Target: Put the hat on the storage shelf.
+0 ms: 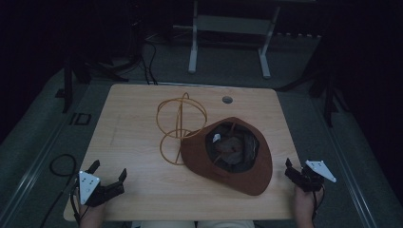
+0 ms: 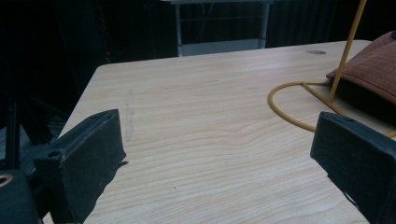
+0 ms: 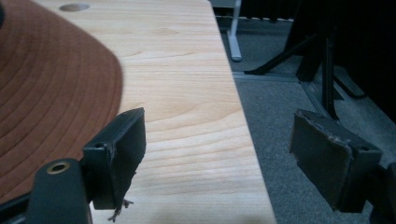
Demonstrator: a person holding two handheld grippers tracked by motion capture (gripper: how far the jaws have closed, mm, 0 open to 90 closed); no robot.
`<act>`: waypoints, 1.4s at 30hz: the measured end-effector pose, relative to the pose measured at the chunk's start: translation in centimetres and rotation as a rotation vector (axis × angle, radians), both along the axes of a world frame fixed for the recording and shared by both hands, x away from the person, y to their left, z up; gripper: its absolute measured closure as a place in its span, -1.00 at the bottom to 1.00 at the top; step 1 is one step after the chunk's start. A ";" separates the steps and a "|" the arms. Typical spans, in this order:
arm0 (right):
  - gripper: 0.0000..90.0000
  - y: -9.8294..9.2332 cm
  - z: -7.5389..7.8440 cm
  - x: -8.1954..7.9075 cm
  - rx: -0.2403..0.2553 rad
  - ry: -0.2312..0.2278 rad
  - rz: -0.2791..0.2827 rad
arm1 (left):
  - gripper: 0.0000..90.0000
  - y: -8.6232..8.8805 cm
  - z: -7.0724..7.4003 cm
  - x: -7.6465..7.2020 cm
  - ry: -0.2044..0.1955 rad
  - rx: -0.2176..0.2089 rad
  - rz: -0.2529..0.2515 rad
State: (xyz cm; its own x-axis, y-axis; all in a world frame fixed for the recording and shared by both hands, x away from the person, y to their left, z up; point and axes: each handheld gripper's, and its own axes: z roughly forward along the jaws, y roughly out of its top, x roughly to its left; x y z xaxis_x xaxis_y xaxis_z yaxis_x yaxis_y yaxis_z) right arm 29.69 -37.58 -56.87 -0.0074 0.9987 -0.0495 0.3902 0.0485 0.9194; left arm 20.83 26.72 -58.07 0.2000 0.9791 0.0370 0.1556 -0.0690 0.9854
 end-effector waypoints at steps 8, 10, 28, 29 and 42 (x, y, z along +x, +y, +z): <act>-0.60 -0.3 0.0 0.0 0.047 0.005 -0.017 | -0.93 0.2 0.0 -0.1 -0.021 -0.036 -0.005; -0.62 -0.3 0.0 0.0 0.059 0.010 -0.021 | -0.93 0.1 0.1 -0.1 -0.026 -0.045 -0.009; -0.68 2.5 2.6 1.0 0.056 0.157 0.114 | -0.93 -0.4 0.2 -0.1 0.006 -0.050 -0.009; -0.68 3.0 3.2 1.2 0.051 0.154 0.135 | -0.93 -0.5 0.2 -0.1 0.020 -0.040 -0.001; -0.71 5.6 6.6 2.5 0.055 0.108 0.211 | -0.93 -0.6 0.2 -0.1 0.052 -0.041 -0.027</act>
State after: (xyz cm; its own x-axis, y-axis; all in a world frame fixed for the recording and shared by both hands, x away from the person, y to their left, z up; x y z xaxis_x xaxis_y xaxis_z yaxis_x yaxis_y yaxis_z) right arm 32.18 -31.97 -50.24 -0.2183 0.9757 0.0169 0.4728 0.0906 0.8765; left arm 20.75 26.10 -57.85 0.2271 0.9738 -0.0142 0.2054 -0.0336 0.9781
